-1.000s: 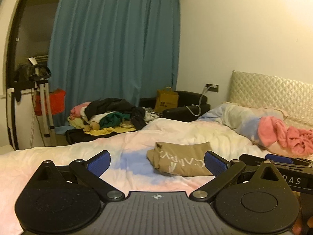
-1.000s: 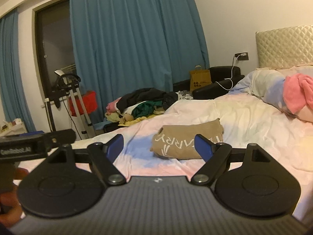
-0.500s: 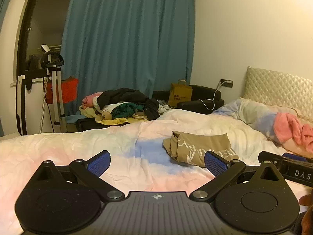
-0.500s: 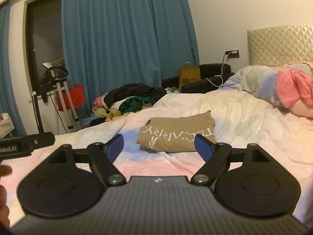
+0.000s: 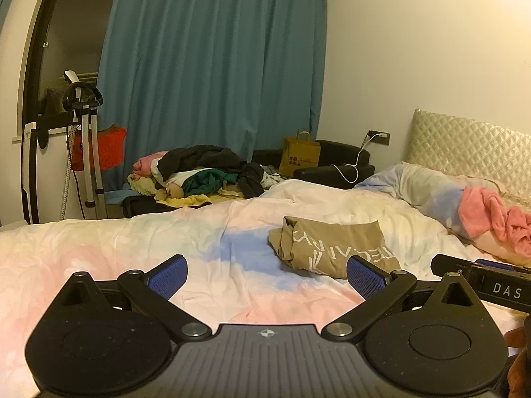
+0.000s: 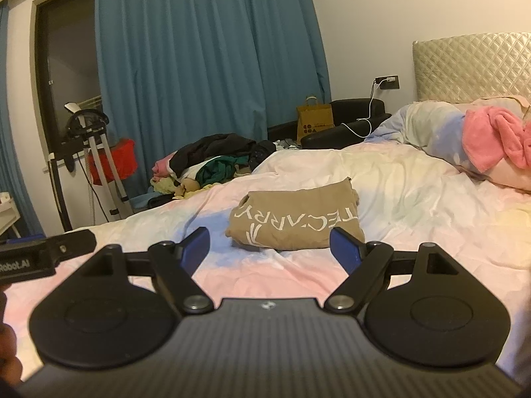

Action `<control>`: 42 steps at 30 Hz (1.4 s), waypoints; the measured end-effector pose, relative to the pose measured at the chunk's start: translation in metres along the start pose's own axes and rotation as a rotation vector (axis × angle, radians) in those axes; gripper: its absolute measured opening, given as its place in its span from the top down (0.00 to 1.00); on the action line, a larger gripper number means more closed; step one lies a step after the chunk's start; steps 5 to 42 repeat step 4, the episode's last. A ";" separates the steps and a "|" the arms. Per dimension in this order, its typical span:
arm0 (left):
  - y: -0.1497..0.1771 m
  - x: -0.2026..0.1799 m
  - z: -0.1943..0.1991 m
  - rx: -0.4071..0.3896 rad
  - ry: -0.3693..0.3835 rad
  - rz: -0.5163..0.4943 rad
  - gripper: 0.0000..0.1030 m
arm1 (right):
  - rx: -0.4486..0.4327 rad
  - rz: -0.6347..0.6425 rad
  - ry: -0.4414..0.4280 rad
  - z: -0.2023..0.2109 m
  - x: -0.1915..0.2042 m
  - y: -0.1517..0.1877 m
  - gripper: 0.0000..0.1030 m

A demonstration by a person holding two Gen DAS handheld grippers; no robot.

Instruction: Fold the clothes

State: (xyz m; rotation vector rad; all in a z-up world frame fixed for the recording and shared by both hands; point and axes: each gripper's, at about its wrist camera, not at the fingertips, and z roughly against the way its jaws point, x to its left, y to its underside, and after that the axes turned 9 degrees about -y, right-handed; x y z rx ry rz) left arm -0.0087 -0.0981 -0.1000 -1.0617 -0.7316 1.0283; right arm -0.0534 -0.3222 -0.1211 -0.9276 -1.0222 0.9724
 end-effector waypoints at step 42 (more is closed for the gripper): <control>0.000 0.000 0.001 0.001 0.004 0.002 0.00 | 0.001 0.003 0.002 0.000 0.002 0.000 0.21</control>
